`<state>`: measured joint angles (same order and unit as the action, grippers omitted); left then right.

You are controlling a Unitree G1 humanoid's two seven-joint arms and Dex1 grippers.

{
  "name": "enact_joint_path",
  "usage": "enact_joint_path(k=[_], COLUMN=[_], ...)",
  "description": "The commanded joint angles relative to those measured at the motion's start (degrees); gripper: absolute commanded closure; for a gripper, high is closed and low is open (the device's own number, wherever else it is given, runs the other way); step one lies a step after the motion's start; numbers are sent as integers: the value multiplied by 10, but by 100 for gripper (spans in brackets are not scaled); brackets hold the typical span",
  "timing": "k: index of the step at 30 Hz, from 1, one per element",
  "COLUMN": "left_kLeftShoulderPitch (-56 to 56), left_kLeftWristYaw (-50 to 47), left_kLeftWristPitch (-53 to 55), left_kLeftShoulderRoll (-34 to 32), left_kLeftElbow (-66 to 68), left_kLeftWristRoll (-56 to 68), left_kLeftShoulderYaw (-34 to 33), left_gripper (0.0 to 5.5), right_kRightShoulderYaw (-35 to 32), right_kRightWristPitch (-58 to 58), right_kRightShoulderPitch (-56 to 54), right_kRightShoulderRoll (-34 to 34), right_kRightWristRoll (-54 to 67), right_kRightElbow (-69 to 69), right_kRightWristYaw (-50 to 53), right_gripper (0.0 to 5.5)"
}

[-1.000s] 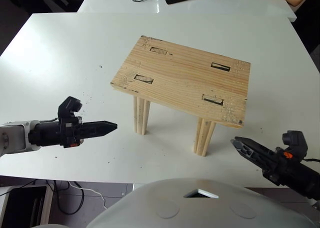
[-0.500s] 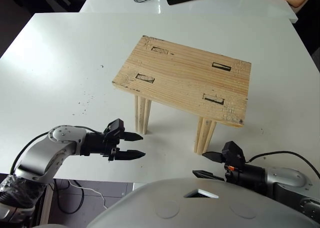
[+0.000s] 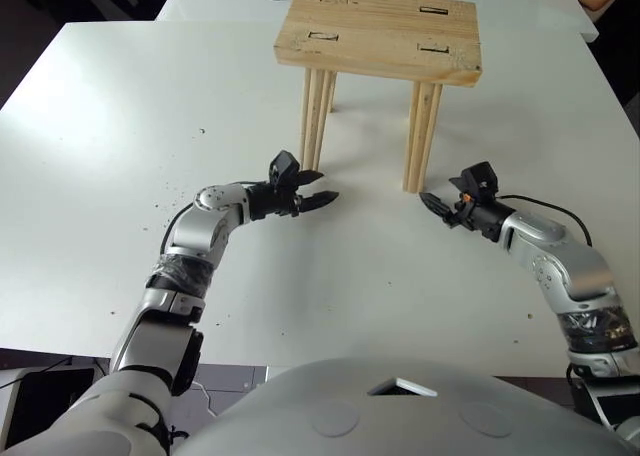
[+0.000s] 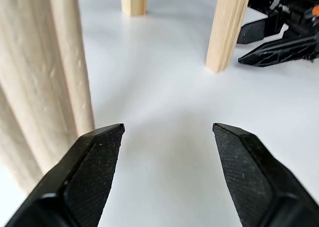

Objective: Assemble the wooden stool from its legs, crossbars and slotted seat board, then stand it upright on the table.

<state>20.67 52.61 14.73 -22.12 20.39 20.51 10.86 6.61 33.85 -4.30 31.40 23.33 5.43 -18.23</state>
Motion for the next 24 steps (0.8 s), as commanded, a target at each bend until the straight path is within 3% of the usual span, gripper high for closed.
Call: enact_joint_path(k=[1,5,7,11,17,24], left_kLeftShoulderPitch=[-24,-127,-132,-42,65,84], left_kLeftWristYaw=[18,-4,-82,-257,-368,-395], left_kLeftWristPitch=[-20,-41,-93,-228,-355,-446], left_kLeftShoulderRoll=[-42,-76,-45,32,139,158], left_kLeftElbow=[7,-35,-3,182,397,471], left_kLeftWristRoll=[5,23,2,-87,-125,-145], left_kLeftShoulderYaw=[-56,-145,-180,-175,-177,-185], left_gripper=[220,220,220,220,220,220], right_kRightShoulderYaw=[-29,-70,-99,-146,-135,-140], right_kRightWristPitch=[-22,-107,-196,-399,-533,-616], right_kRightShoulderPitch=[80,120,86,-61,-198,-245], right_kRightShoulderRoll=[0,-22,-66,-148,-177,-196], right_kRightWristRoll=[-10,-94,-121,-146,-181,-203], right_kRightElbow=[43,-60,-136,-332,-561,-690], right_kRightWristYaw=[-15,69,134,233,214,220], right_gripper=[153,153,153,153,153,153])
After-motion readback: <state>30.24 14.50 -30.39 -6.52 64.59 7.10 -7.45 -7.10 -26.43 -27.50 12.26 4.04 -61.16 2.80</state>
